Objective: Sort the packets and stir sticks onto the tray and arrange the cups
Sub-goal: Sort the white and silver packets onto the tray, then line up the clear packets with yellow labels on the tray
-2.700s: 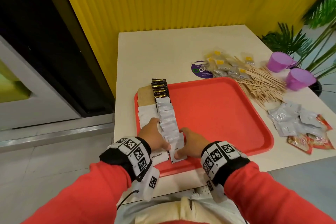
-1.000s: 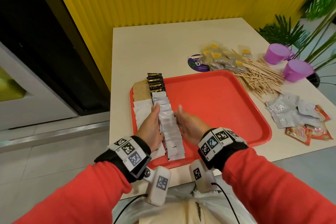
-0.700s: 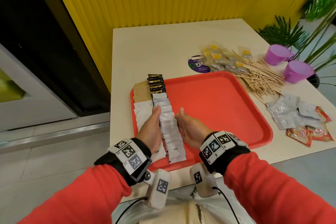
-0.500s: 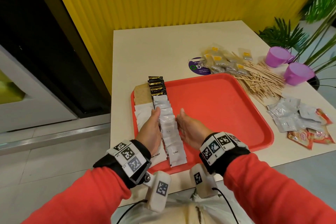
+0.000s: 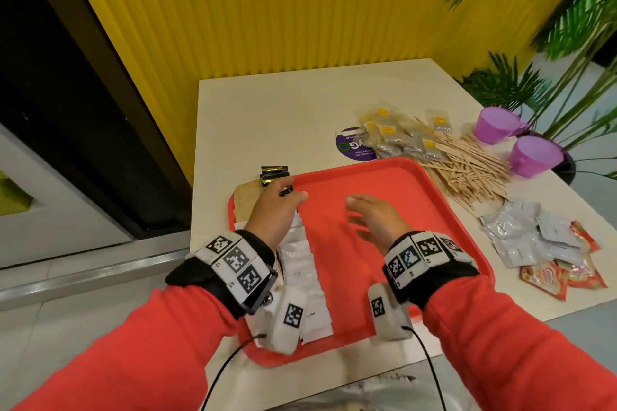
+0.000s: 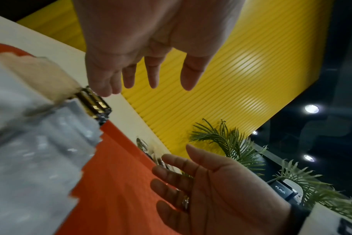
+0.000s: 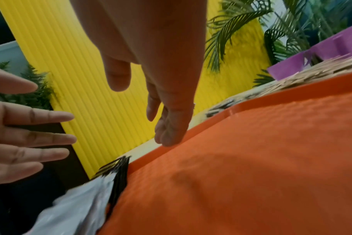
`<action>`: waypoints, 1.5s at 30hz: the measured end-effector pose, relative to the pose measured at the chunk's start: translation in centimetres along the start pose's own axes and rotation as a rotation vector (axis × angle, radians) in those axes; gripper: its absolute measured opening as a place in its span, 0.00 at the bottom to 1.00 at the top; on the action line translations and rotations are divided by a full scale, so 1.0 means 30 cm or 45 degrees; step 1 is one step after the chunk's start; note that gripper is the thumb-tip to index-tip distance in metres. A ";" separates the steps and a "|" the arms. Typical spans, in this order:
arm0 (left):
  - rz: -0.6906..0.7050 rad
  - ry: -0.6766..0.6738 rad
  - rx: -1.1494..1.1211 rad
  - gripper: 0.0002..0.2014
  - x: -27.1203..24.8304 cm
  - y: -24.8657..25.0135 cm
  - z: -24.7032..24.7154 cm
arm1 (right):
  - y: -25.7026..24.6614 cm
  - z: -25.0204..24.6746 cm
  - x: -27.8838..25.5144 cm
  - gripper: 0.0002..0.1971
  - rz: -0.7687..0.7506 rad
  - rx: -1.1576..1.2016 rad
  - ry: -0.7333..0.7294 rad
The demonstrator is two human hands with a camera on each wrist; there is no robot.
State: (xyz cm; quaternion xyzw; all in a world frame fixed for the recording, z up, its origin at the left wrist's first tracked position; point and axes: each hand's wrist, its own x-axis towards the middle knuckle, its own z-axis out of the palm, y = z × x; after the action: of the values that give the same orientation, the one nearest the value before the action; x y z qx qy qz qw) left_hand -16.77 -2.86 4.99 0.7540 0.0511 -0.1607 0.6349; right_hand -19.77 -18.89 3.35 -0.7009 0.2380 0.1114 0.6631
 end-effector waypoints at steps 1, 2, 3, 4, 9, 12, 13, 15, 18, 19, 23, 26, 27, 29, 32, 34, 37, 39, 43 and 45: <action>0.013 0.005 0.020 0.18 0.017 0.027 0.024 | -0.011 -0.031 0.011 0.11 -0.010 0.016 0.021; 0.024 0.003 0.044 0.16 0.043 0.044 0.051 | -0.022 -0.063 0.025 0.06 -0.014 0.026 0.034; 0.031 0.005 0.065 0.14 0.066 0.064 0.081 | -0.032 -0.098 0.036 0.04 -0.018 0.033 0.046; 0.034 0.010 0.086 0.13 0.091 0.083 0.116 | -0.042 -0.133 0.049 0.04 -0.021 0.038 0.055; -0.010 -0.010 0.218 0.06 0.205 0.179 0.310 | -0.084 -0.309 0.103 0.06 -0.014 0.080 0.082; -0.045 -0.071 0.419 0.09 0.267 0.229 0.412 | -0.096 -0.401 0.142 0.06 0.014 0.073 0.102; -0.085 -0.057 0.444 0.13 0.285 0.239 0.434 | -0.096 -0.421 0.152 0.07 0.024 0.079 0.104; -0.144 -0.002 0.479 0.16 0.347 0.243 0.498 | -0.103 -0.475 0.182 0.09 0.040 0.091 0.101; -0.207 0.002 0.617 0.17 0.445 0.240 0.576 | -0.118 -0.542 0.238 0.09 0.062 0.083 0.080; -0.271 0.022 0.612 0.16 0.490 0.237 0.596 | -0.124 -0.562 0.257 0.08 0.066 0.080 0.075; -0.253 0.042 0.889 0.17 0.627 0.222 0.669 | -0.141 -0.642 0.334 0.09 0.095 0.136 0.038; -0.269 0.143 0.864 0.22 0.692 0.228 0.719 | -0.137 -0.688 0.389 0.09 0.092 0.144 0.031; -0.286 0.157 0.914 0.25 0.705 0.229 0.732 | -0.137 -0.699 0.403 0.08 0.088 0.151 0.025; -0.317 0.206 1.010 0.31 0.731 0.230 0.753 | -0.137 -0.717 0.431 0.09 0.095 0.166 0.003; -0.420 0.251 1.059 0.37 0.780 0.210 0.773 | -0.135 -0.742 0.466 0.09 0.122 0.185 -0.039; -0.466 0.228 1.050 0.38 0.799 0.200 0.765 | -0.131 -0.754 0.483 0.09 0.128 0.172 -0.043; -0.493 0.145 1.043 0.32 0.799 0.198 0.742 | -0.128 -0.757 0.499 0.09 0.138 0.171 -0.054; -0.498 0.130 1.062 0.28 0.793 0.205 0.720 | -0.131 -0.749 0.503 0.09 0.149 0.200 -0.086; -0.401 0.088 0.827 0.22 0.778 0.197 0.649 | -0.141 -0.727 0.498 0.10 0.139 0.217 -0.134; -0.347 0.154 0.669 0.06 0.749 0.190 0.614 | -0.140 -0.715 0.492 0.10 0.136 0.202 -0.144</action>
State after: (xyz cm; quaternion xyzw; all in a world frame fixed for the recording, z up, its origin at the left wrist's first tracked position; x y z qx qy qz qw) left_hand 2.75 -24.72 0.83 0.8868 0.1463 -0.2071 0.3865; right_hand -8.46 -42.68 2.12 -0.6249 0.2454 0.1668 0.7221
